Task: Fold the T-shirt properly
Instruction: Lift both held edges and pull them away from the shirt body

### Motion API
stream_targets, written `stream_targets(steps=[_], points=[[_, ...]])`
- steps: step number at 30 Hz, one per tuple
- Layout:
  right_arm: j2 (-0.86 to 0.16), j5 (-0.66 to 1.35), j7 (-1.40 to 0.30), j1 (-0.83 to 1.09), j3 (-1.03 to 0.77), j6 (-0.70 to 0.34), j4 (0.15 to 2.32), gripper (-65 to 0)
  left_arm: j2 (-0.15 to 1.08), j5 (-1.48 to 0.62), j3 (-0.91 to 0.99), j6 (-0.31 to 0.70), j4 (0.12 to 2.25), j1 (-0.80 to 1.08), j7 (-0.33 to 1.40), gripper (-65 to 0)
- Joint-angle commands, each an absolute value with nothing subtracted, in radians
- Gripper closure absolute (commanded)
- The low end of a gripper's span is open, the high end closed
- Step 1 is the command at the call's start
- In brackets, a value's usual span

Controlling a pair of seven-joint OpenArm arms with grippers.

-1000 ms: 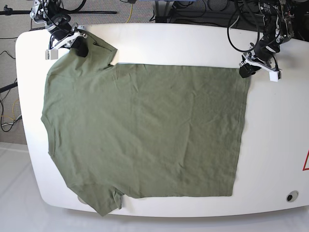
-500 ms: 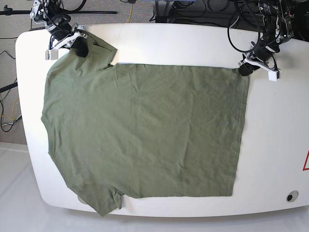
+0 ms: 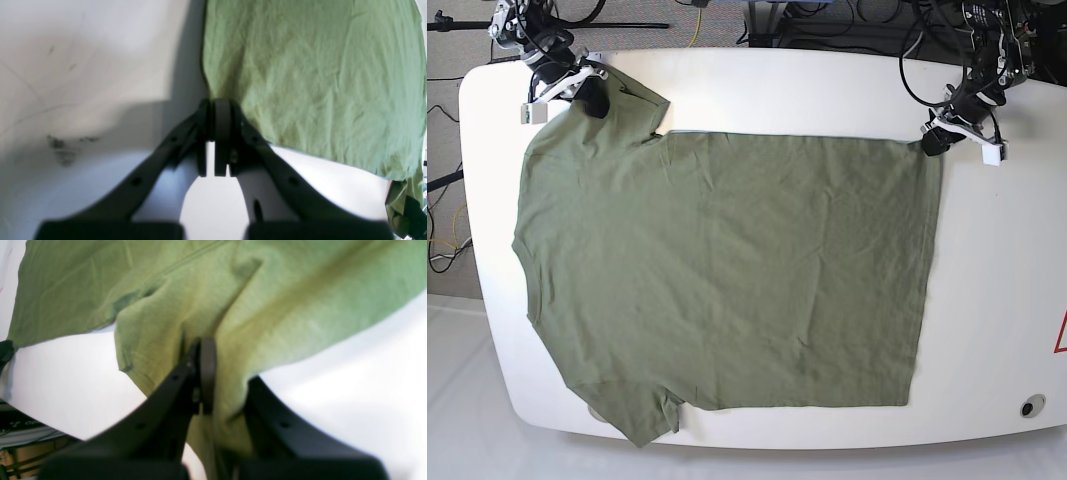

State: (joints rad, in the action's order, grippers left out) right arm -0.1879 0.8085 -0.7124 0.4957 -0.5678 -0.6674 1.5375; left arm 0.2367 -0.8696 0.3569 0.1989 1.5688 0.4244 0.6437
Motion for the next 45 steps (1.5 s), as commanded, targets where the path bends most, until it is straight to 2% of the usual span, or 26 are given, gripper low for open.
stream_targets(steps=[1,31,45], points=[[-0.198,0.803,-0.719,0.505,-0.575,-0.680,1.559,0.0,0.249,-0.859,0.359,0.192,1.583,0.442,0.653,0.0],[-0.200,0.818,-0.779,0.542,-0.626,-0.698,1.705,0.0,0.245,-0.849,0.404,0.195,1.778,0.559,0.657,0.0],[-0.198,0.821,-0.783,0.537,-0.630,-0.698,1.746,0.0,0.248,-0.857,0.423,0.191,1.771,0.542,0.650,0.0]])
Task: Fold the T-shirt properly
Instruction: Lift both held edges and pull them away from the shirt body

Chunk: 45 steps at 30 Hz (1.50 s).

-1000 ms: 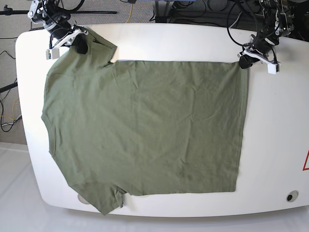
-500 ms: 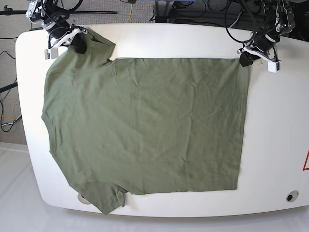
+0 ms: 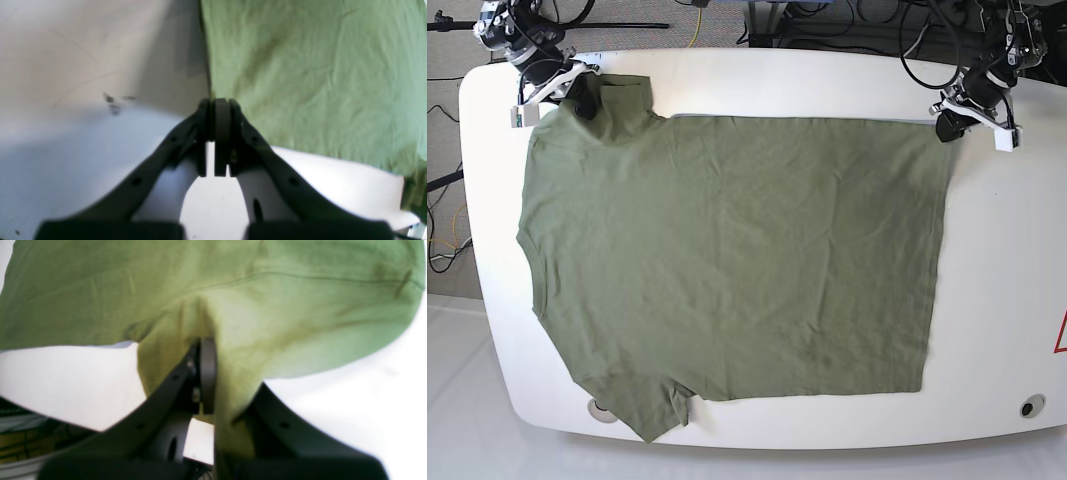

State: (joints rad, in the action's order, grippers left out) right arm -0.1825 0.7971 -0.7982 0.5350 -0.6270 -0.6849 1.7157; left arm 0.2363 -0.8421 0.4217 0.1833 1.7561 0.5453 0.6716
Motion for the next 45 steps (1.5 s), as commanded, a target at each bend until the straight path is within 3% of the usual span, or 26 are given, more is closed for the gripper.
stream_targets(steps=[1,34,45], points=[[-0.198,0.821,-0.782,0.537,-0.630,-0.698,1.748,0.0,0.248,-0.856,0.423,0.191,1.770,0.542,0.651,0.0],[-0.200,0.798,-0.772,0.541,-0.655,-0.698,1.770,0.0,0.250,-0.856,0.420,0.186,1.793,0.558,0.650,0.0],[-0.200,0.743,-0.769,0.487,-0.654,-0.697,1.778,0.0,0.265,-0.850,0.418,0.170,1.787,0.453,0.650,0.0]])
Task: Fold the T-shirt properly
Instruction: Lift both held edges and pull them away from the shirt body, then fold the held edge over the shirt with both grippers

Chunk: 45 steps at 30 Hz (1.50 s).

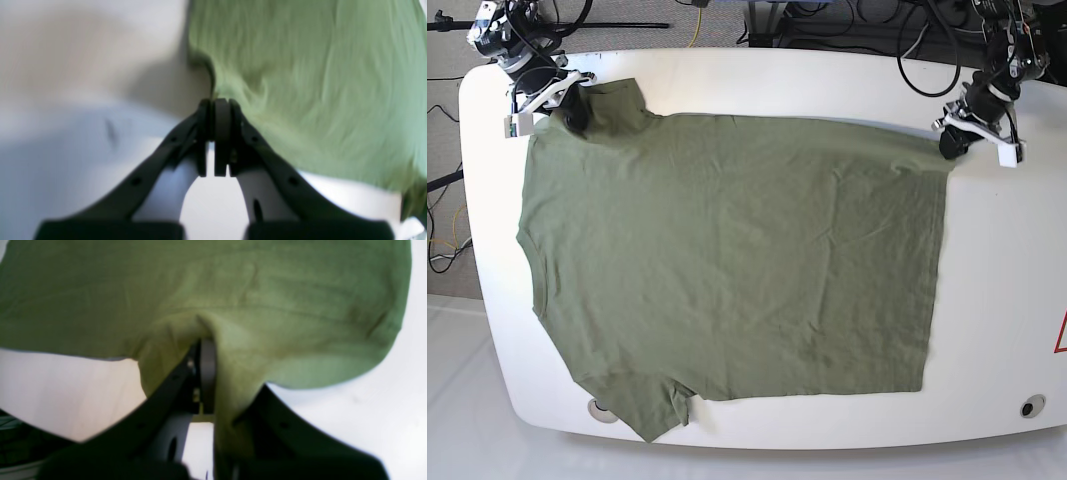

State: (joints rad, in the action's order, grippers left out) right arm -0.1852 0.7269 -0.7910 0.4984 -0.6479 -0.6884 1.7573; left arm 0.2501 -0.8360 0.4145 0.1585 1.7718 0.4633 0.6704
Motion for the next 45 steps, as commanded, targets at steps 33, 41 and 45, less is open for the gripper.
stream_targets(steps=[33,41,45], points=[[-0.183,0.747,-0.808,0.426,-0.717,-0.698,1.779,0.0,0.257,-0.841,0.420,0.176,1.771,0.463,0.684,0.0],[-0.189,0.725,-0.810,0.321,-0.690,-0.695,1.775,0.0,0.259,-0.813,0.399,0.160,1.722,0.348,0.685,0.0],[-0.190,0.719,-0.810,0.298,-0.679,-0.691,1.772,0.0,0.259,-0.812,0.394,0.160,1.709,0.325,0.684,0.0]])
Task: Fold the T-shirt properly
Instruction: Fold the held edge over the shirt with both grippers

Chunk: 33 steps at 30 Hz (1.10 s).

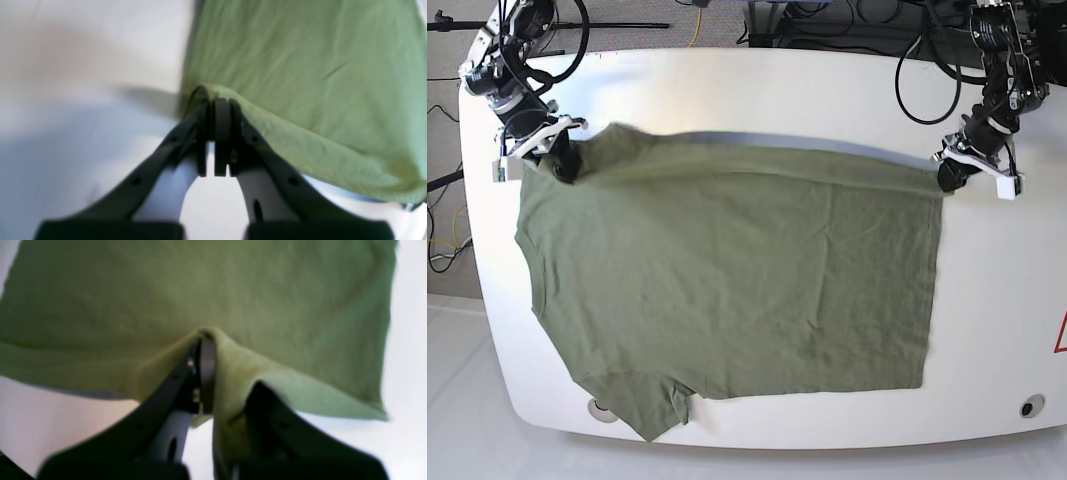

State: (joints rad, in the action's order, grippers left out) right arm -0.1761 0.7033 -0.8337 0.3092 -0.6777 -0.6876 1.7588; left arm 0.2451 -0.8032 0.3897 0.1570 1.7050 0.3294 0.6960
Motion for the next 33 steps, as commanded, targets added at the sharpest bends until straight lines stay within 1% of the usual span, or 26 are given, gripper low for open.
stream_targets(steps=[1,10,20,33], points=[[-0.191,0.719,-0.810,0.296,-0.678,-0.691,1.770,0.0,0.259,-0.814,0.395,0.160,1.708,0.324,0.683,0.0],[-0.197,0.712,-0.807,0.293,-0.684,-0.694,1.760,0.0,0.260,-0.843,0.415,0.168,1.701,0.332,0.679,0.0],[-0.199,0.655,-0.807,0.305,-0.687,-0.694,1.749,0.0,0.265,-0.841,0.402,0.166,1.715,0.359,0.683,0.0],[-0.204,0.656,-0.819,0.236,-0.675,-0.694,1.726,0.0,0.267,-0.834,0.392,0.158,1.724,0.349,0.681,0.0]])
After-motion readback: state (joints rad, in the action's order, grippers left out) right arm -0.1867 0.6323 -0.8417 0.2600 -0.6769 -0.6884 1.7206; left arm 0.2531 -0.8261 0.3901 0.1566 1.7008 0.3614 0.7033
